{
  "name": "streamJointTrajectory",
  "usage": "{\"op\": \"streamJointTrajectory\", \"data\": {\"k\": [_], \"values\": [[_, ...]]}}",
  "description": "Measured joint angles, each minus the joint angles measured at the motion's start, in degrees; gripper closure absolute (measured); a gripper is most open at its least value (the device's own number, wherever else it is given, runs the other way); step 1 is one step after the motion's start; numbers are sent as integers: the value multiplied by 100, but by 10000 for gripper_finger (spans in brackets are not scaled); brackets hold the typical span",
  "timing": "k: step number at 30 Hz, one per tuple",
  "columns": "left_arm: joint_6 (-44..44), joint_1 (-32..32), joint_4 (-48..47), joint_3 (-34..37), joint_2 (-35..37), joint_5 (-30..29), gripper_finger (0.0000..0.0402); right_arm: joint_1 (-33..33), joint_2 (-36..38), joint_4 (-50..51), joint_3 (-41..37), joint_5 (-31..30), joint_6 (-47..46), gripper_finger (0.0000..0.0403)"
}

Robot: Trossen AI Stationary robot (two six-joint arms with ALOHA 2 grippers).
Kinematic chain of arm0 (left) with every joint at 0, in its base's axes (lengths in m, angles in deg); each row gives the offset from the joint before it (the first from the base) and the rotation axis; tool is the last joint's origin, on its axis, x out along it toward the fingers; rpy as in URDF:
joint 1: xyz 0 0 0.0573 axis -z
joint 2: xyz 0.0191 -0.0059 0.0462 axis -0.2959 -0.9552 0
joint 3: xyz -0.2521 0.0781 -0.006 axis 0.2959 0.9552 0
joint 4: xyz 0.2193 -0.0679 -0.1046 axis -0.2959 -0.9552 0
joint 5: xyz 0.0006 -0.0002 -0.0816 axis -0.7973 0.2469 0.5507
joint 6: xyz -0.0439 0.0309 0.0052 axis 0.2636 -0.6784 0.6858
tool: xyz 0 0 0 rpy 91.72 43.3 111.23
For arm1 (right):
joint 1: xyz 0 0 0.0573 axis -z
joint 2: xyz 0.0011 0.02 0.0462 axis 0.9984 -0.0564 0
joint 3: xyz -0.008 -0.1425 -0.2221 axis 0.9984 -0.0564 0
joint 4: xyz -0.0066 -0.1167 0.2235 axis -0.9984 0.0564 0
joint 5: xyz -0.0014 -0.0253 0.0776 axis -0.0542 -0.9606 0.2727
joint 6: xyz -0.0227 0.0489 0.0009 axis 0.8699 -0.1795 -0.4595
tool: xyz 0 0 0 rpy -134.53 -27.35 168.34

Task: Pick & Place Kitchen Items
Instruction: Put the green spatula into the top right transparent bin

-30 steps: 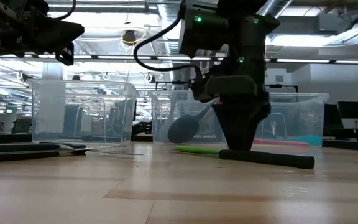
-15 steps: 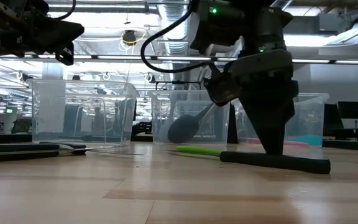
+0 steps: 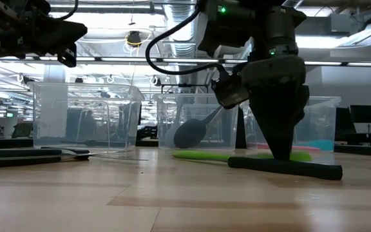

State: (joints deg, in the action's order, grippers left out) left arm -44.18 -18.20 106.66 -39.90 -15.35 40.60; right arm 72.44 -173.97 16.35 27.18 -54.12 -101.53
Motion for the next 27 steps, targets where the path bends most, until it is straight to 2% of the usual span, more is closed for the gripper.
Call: {"op": "streamJointTrajectory", "data": {"k": [4, 8, 14, 18, 24, 27], "values": [[0, 0, 5, 0, 0, 0, 400, 12, 0, -47, 0, 0, 33, 326], [0, 0, 5, 0, 0, 0, 400, 40, -13, -148, 0, -8, 65, 384], [0, 0, 7, 0, 0, -2, 400, 92, 204, -88, 35, -112, 212, 391], [0, 0, 9, 0, 0, 0, 400, 280, 787, 78, 9, -721, 242, 392], [0, 0, 33, 0, -15, 0, 400, 602, 2100, 280, 20, -1431, 222, 392], [0, 0, 34, -1, -43, -2, 400, 794, 2852, 194, 24, -2068, 301, 392]]}}
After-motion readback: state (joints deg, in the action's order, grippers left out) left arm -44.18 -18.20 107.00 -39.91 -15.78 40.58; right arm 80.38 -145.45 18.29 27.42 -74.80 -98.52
